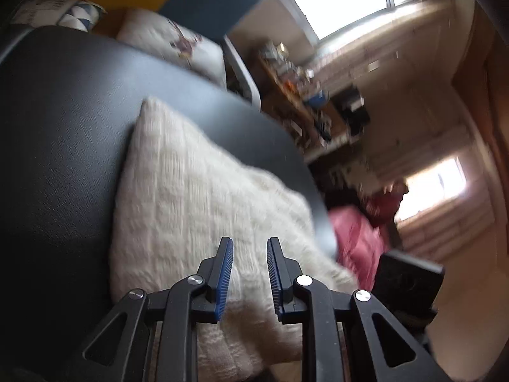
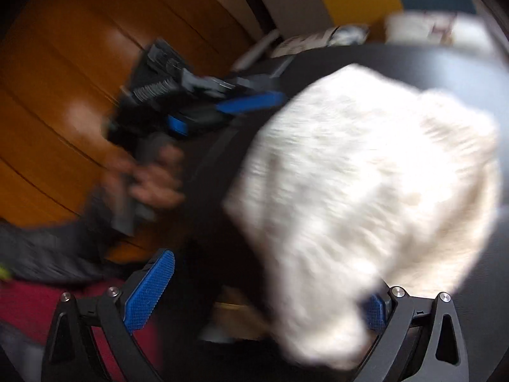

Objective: Fold clothes

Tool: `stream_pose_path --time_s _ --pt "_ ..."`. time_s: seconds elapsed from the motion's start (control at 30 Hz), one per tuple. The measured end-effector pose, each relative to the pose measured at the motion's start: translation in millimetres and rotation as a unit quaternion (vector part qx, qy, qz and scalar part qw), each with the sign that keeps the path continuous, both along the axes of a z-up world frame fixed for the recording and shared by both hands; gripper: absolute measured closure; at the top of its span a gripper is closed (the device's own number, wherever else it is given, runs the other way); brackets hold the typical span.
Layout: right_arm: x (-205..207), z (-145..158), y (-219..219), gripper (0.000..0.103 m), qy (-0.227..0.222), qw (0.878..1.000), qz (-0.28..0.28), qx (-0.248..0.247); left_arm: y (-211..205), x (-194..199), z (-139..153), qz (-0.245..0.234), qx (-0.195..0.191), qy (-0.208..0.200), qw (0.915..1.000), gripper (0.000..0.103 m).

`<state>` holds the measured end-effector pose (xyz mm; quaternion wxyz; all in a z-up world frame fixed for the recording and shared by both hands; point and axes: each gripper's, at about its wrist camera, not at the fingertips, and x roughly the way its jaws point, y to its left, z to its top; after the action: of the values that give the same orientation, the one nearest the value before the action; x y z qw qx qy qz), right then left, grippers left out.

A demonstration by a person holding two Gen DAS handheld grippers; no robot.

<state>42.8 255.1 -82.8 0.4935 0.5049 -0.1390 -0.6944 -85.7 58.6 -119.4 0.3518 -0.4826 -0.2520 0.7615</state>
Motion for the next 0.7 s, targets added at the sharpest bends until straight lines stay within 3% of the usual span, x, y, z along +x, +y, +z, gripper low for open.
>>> stream_pose_path --time_s 0.07,0.13,0.17,0.2,0.4,0.47,0.53,0.7 --pt "16.2 -12.3 4.6 0.000 -0.024 0.999 0.015 -0.036 3.5 5.7 -15.5 -0.026 -0.017 -0.004 0.9995 0.097" --pt "28.3 -42.1 14.6 0.001 -0.062 0.998 -0.001 -0.013 -2.4 9.3 -26.7 -0.038 0.008 -0.015 0.9992 0.100" --pt "33.9 -55.5 22.3 0.011 -0.076 0.997 -0.018 -0.006 -4.3 10.6 -25.5 -0.039 0.008 -0.011 0.9991 0.101" --pt "40.4 -59.4 32.4 0.014 -0.076 0.996 -0.036 -0.029 -6.2 11.9 -24.1 -0.041 0.009 -0.006 0.9991 0.101" --pt "64.4 -42.6 70.3 0.014 -0.055 0.981 -0.158 -0.093 -7.4 33.1 -0.6 -0.069 -0.011 0.061 0.9957 0.087" --pt "68.4 -31.5 82.0 0.006 -0.036 0.973 -0.197 -0.118 -7.6 41.2 5.3 -0.079 -0.010 0.078 0.9938 0.086" --pt "60.8 -30.6 84.1 0.000 -0.035 0.965 -0.228 -0.128 -7.0 48.1 10.2 -0.089 -0.005 0.091 0.9919 0.085" --pt "28.5 -39.7 78.3 0.000 -0.050 0.944 -0.296 -0.135 1.2 64.1 10.2 -0.122 -0.009 0.113 0.9861 0.084"
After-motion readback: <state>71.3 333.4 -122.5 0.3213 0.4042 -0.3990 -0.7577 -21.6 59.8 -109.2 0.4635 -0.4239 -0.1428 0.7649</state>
